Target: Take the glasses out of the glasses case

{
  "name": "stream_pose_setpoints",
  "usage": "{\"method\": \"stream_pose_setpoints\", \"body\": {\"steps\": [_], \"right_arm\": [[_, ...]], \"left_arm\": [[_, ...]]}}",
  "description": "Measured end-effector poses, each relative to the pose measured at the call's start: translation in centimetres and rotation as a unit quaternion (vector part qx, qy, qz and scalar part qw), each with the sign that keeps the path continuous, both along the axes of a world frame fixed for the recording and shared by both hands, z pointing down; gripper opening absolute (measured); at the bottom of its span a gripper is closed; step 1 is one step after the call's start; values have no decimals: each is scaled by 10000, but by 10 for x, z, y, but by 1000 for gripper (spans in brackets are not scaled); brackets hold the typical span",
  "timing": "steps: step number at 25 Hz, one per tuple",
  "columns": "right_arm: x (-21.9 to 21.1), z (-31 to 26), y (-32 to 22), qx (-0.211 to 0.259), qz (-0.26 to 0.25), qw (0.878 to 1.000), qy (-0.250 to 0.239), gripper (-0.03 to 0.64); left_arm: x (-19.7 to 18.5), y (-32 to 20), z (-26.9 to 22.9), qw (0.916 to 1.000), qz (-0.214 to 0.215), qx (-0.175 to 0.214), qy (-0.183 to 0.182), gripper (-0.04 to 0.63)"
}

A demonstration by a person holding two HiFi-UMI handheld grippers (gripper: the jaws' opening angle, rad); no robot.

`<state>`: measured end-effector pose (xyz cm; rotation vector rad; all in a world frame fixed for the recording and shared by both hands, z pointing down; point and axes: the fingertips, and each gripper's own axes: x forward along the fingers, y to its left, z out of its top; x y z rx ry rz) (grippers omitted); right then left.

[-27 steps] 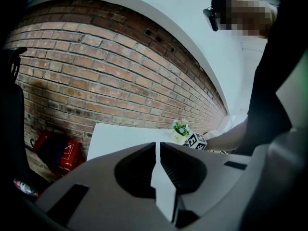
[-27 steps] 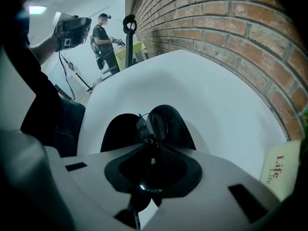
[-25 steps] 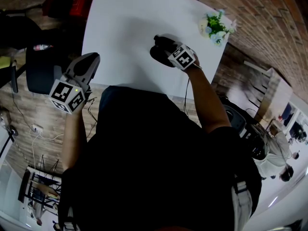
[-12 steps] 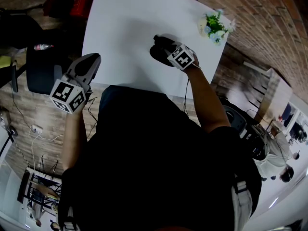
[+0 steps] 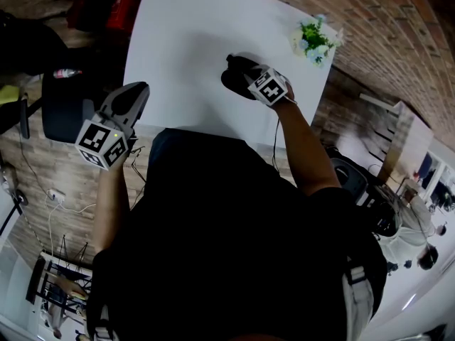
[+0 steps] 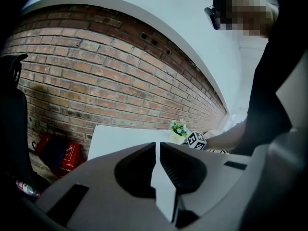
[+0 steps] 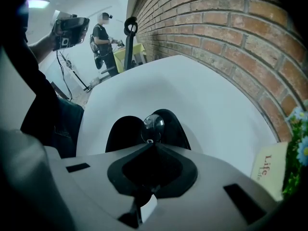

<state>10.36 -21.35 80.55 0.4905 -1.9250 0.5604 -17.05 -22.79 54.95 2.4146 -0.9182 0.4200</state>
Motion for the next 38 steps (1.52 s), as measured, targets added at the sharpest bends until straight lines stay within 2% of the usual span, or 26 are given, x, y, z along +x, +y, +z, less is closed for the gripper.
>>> {"method": "stream_pose_setpoints", "body": {"steps": [12,22,38], "right_arm": [[4,-13,4,160,114,9998,-79,25],[9,-39,6,477,310,9982,-197,25],[22,-71,23,900,662,9932,-338,25]], "left_arm": [[8,10,-14,9998,35,173,3,34],[12,21,-34,9992,115,379,-52,34],[31,39,-64,9961,453,729,-192,32]]}}
